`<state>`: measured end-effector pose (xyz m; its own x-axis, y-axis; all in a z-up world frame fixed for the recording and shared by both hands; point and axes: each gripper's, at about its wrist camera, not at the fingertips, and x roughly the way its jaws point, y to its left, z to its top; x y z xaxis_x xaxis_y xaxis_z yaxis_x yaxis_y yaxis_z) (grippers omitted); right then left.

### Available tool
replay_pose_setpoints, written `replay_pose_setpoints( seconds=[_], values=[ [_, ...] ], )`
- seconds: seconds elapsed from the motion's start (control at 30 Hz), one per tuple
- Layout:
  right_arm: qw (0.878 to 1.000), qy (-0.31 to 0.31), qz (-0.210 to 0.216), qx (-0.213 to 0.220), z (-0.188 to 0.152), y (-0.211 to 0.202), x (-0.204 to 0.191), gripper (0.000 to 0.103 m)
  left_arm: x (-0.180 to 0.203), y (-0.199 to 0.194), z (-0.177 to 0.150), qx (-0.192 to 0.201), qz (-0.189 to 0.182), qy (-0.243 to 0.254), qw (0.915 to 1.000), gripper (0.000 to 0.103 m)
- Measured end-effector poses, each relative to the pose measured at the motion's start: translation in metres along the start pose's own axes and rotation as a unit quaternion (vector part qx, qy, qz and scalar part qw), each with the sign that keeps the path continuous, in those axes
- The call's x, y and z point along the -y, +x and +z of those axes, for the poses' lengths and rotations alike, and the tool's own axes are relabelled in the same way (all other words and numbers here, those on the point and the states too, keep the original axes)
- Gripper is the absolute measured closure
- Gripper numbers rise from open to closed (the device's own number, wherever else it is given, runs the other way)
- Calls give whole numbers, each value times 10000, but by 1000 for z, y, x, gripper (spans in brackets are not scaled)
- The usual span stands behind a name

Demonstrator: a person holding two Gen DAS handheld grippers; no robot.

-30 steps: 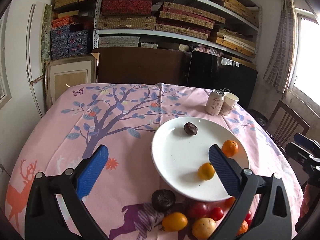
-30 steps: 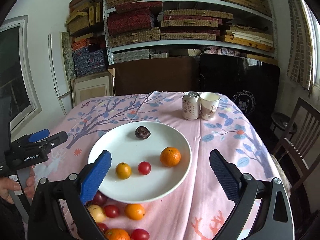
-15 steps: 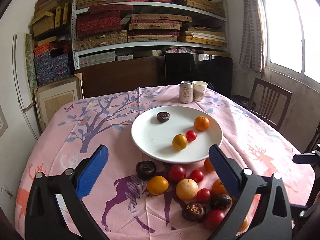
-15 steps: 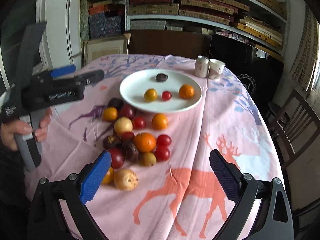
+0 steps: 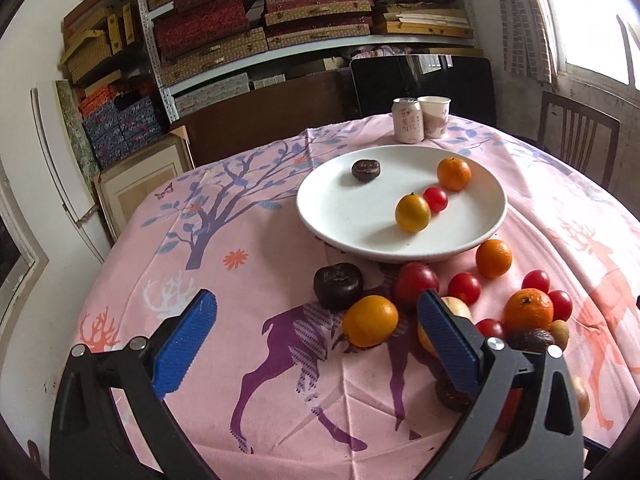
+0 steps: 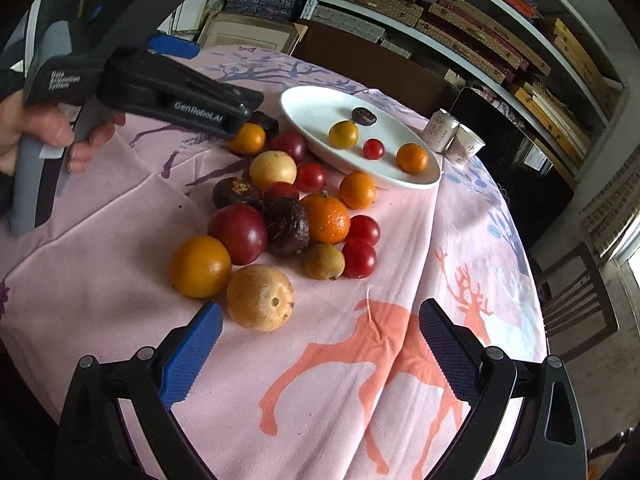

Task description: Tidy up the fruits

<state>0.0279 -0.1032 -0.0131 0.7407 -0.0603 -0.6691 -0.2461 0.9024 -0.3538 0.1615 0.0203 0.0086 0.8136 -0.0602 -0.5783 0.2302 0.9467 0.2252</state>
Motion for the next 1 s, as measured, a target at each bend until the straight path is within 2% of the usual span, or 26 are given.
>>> replay_pose_setpoints(
  seconds=[0.1,0.17,0.23,0.27,0.33,0.4,0.43,0.53,0.57,0.63,0.77,0.87,0.93,0.97,1.0],
  values=[
    [9988,-350,-152,294,0,-11,-10,4,-8,13,-12,-271,27,-76,9996,4],
    [9944,-634,-580,621,1,-18,-12,4,-13,21,-19,-561,-47,-181,9983,4],
    [9907,-663,-987,663,4,-15,-6,4,-19,26,-24,-775,-254,-349,9961,4],
    [9926,-530,-901,622,7,-12,1,4,-21,27,-26,-861,-446,-460,9942,4],
    [9986,57,-156,512,10,-4,21,9,-27,25,-27,-866,-899,-721,9896,4],
    [9970,633,337,282,11,9,38,30,-29,22,-28,-832,-1056,-870,9871,4],
    [9957,807,427,159,12,16,44,35,-30,20,-28,-802,-1048,-892,9872,4],
    [9927,1068,550,-117,9,38,50,71,-29,19,-29,-796,-929,-852,9888,4],
    [9900,1185,733,-225,7,45,50,74,-28,19,-29,-824,-939,-871,9883,4],
    [9849,1369,1043,-166,5,46,51,74,-30,21,-30,-910,-1024,-949,9860,4],
    [9862,1259,1068,-74,10,39,47,75,-33,24,-32,-1038,-1155,-1126,9814,4],
    [9871,1234,1016,-40,11,36,45,75,-34,23,-32,-1020,-1167,-1134,9814,4],
    [9872,1370,810,131,9,34,45,80,-32,22,-32,-980,-1197,-1074,9821,4],
    [9850,1454,915,158,8,35,46,88,-31,20,-32,-936,-1224,-1030,9827,4],
    [9812,1586,1098,89,5,37,46,89,-29,19,-31,-912,-1230,-986,9833,4]
  ],
)
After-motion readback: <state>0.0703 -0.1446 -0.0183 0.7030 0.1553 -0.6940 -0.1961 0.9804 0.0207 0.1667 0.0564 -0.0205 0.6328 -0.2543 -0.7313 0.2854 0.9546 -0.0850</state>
